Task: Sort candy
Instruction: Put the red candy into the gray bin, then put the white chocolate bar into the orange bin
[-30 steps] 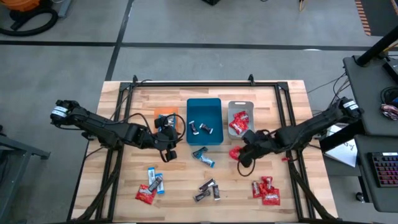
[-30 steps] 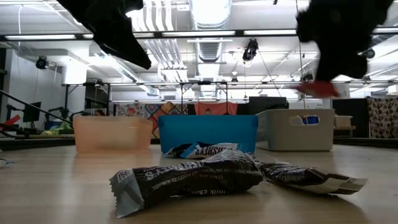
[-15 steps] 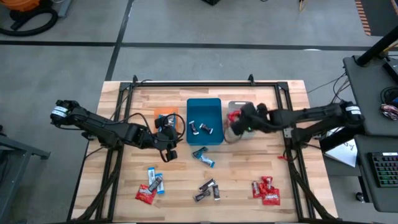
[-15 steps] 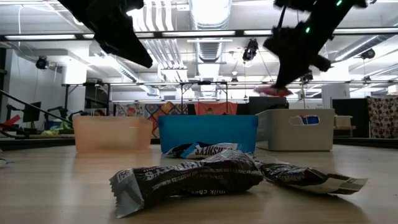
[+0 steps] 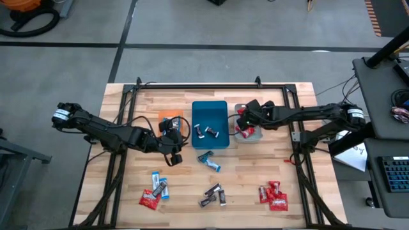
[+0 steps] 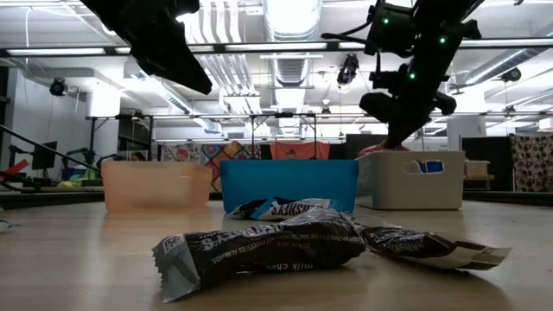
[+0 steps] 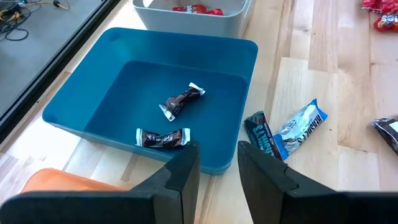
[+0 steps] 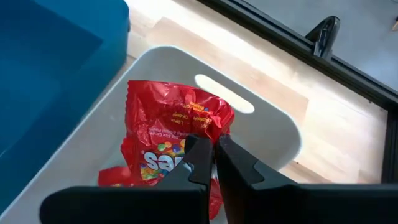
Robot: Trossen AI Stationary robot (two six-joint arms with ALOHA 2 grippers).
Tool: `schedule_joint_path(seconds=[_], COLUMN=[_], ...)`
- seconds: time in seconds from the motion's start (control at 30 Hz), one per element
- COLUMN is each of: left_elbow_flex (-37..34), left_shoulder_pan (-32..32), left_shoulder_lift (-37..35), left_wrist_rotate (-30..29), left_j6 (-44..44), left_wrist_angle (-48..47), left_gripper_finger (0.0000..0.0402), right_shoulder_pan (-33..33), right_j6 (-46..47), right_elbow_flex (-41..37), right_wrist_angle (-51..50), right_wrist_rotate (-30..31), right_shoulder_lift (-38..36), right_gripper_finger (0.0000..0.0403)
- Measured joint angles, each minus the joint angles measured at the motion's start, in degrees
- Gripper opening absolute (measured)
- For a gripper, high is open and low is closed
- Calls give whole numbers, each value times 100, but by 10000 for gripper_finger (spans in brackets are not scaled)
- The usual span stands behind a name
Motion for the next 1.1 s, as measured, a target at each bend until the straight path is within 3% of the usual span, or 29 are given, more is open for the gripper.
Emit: schedule_joint_path(seconds=[0.2, 0.6, 0.8, 1.1], left_elbow_flex=[0, 2, 125, 630], left_shoulder_pan=[-1, -59, -81, -368], left_shoulder_lift=[2, 593, 930, 1462], left_wrist_rotate=[163, 313, 473, 791], left_j6=[-1, 119, 131, 359], left_wrist_angle=[49, 437, 415, 412], left_gripper_finger=[93, 93, 93, 93], right_shoulder_pan=[-3, -195, -177, 480], right_j6=[-4, -25, -43, -919], right_elbow_flex=[0, -2, 4, 368], right_wrist_angle=[117, 139, 130, 132], right_wrist_rotate=[20, 24, -55, -1350], right_shoulder_lift=[128, 83, 0, -250], right_gripper_finger=[18, 112, 130, 132])
